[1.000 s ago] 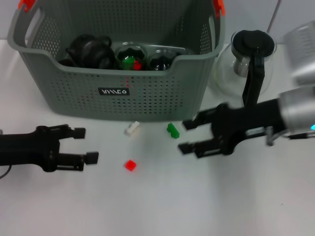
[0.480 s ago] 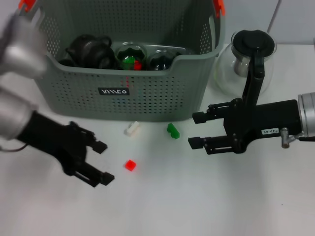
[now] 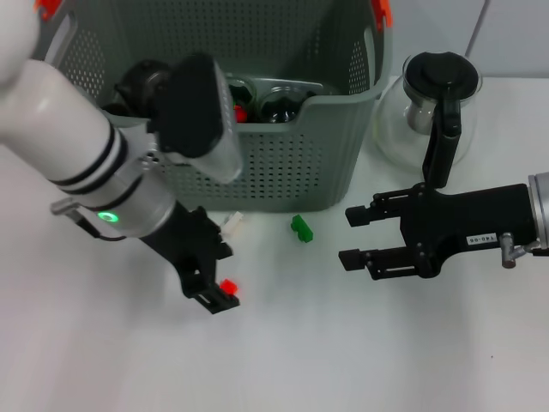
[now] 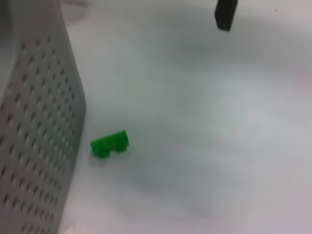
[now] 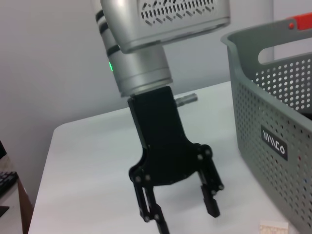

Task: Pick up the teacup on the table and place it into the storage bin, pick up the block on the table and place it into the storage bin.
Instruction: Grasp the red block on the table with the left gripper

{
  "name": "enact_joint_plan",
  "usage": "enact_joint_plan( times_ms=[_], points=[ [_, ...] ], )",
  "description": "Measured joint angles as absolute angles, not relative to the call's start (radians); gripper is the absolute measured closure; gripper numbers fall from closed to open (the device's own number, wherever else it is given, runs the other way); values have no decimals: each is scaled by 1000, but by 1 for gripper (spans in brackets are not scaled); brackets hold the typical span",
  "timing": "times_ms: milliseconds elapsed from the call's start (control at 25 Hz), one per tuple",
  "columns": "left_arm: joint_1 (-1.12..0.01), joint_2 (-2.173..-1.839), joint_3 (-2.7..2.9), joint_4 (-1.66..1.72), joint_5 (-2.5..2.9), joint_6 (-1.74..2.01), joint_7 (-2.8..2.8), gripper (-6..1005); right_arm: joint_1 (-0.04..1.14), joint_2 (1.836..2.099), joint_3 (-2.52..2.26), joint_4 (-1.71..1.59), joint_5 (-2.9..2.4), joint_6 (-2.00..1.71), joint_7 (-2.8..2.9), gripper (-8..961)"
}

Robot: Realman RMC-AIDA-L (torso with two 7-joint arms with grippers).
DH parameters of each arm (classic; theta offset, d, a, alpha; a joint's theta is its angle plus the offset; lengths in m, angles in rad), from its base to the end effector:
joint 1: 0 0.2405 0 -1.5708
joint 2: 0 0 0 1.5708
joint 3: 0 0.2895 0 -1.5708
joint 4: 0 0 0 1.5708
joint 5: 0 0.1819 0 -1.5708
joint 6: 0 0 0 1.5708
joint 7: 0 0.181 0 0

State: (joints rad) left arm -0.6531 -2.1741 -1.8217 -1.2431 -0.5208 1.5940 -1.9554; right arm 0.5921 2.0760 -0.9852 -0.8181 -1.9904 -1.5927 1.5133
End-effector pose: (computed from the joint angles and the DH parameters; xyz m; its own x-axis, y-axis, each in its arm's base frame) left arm -0.2149 0.3362 -0.0883 0.9157 0.1634 -0.3672 0.1203 -0.9832 -0.1374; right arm 0.2120 0.3325 -0.0666 0.9143 -0.2395 -0.3268 -0.2601 -0.9654 -0.0203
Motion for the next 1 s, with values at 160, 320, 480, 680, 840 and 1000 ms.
enact_joint_plan(
  times_ms=[160,320,480,680,840,1000],
  points=[
    [-636,-2175,-1792,-1243,-540,1558,-1956,280,590,2076,-980,-816,-2000,-1589,1508,277],
    [-624,-2173,-1745,-1247,-543,1545,-1957,284,588,2075,-978,-816,-2000,-1589,1507,277],
    [-618,-2172,-1674,-1252,-537,1509,-1966,297,587,2075,-978,-816,-2000,-1591,1510,277],
    [-618,-2172,-1626,-1239,-495,1457,-1986,348,587,2075,-977,-817,-2000,-1593,1515,277],
    [-618,-2173,-1600,-1228,-466,1440,-2000,388,586,2074,-976,-817,-2000,-1594,1516,276],
    [-621,-2174,-1598,-1212,-462,1432,-2001,399,587,2074,-976,-818,-2000,-1595,1516,276]
  ],
)
